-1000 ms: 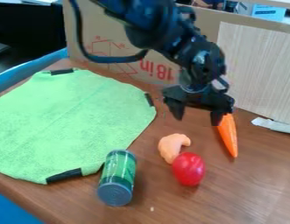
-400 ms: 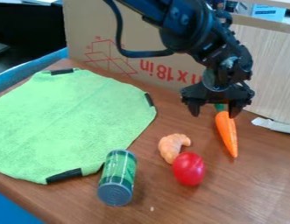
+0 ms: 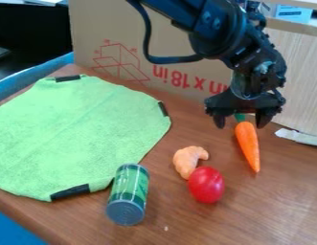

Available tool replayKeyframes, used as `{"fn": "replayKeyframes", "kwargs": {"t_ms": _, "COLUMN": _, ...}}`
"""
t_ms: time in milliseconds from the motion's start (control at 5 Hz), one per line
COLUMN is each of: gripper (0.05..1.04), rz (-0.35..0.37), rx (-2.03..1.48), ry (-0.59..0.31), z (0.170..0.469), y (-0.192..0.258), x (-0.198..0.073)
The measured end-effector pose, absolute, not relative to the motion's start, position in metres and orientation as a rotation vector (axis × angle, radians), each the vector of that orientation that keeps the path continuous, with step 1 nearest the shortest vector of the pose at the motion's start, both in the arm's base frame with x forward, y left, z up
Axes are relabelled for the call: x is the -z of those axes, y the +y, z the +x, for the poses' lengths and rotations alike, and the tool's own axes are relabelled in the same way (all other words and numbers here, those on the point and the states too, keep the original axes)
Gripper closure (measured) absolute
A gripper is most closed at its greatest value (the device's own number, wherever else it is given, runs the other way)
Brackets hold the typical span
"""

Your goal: Picked up the carrot and placed it on the bottom right of the cloth

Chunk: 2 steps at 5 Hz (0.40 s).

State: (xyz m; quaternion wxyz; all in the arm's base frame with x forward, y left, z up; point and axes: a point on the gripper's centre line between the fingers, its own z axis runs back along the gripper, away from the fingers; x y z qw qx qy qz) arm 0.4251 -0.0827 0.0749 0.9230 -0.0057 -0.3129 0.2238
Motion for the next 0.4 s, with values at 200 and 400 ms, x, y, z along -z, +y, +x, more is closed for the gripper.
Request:
{"fn": "replayKeyframes", "kwargs": {"t_ms": 200, "gripper": 0.083, "rz": -0.004, "rx": -0.474, "ry": -0.634, "z": 0.426, "y": -0.087, "x": -0.066}}
{"fn": "replayKeyframes", "kwargs": {"t_ms": 400, "gripper": 0.083, "rz": 0.007, "rx": -0.489, "ry": -0.635, "z": 0.427, "y": -0.087, "x": -0.055}}
